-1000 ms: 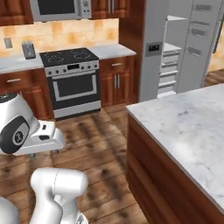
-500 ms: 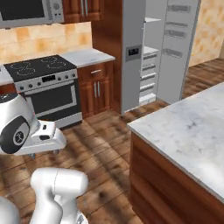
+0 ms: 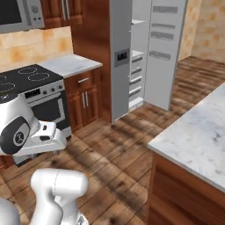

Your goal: Open the fridge, grab two sodas, and place both sodas inside the bowl with ice on the dining counter.

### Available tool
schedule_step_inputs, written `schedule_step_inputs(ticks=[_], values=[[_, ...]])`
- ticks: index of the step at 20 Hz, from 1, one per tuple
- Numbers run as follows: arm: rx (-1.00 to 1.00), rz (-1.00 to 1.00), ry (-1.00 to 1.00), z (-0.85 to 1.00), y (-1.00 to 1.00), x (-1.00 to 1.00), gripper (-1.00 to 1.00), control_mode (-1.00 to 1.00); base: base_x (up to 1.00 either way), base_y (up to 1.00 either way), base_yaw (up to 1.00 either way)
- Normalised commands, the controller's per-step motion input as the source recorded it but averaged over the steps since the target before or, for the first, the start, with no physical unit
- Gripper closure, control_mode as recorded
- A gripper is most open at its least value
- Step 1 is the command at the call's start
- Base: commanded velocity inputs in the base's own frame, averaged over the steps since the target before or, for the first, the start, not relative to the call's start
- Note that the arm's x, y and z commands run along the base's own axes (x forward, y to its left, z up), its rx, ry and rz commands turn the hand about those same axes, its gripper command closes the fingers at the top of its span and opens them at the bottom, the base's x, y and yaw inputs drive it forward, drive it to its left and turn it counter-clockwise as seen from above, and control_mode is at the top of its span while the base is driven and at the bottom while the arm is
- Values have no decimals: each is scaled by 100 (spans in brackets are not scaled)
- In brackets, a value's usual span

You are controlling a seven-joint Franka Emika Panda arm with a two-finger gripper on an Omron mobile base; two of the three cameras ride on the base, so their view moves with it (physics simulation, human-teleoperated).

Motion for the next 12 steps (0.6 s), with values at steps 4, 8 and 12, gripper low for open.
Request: schedule_step_inputs(ticks=[4,8,12], values=[[0,0,0,0,0,0,-100,100,83,70,-35],[0,0,0,0,0,0,-100,100,87,63,-35],[0,0,0,0,0,0,-100,100,95,29,-27]])
